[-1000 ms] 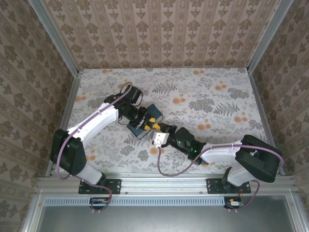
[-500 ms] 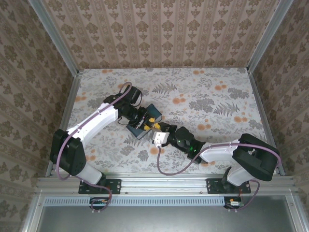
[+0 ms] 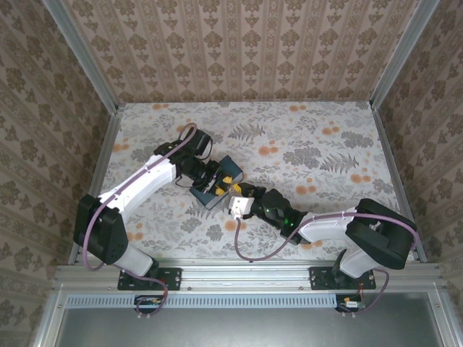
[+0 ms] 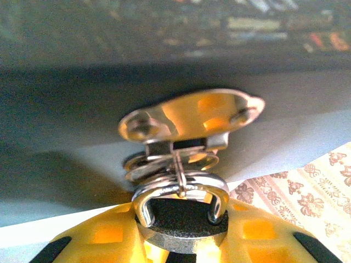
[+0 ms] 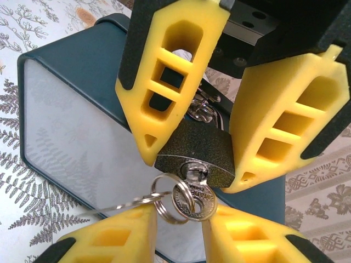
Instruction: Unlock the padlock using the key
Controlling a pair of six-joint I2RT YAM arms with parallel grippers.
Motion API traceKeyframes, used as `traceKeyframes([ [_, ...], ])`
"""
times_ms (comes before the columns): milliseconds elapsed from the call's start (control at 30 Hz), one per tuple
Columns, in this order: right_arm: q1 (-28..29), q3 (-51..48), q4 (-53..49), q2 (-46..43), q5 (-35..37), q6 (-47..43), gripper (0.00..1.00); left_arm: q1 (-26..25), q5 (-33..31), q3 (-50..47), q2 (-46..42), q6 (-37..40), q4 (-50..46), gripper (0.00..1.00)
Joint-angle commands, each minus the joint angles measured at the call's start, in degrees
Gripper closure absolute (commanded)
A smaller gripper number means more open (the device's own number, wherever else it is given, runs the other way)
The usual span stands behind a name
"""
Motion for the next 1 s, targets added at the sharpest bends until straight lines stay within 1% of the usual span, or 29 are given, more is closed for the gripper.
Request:
traceKeyframes([
  [0,0.17,0.88,-0.29,-2.02,0.24,-0.56,0.70,0.29,1.60,0.25,-2.51,-0.64,1.02,0.84],
  [133,0.19,1.34,0.56,-2.45,0.58,-0.95,0.71,0.29,1.50,0.09,-2.67,-0.67,0.96,0.84],
  [967,0.87,3.73,-1.63,-3.26,-1.44,-1.45,0.78,0.02,1.80,-0.23,-2.85,-0.98,1.45,0.85],
])
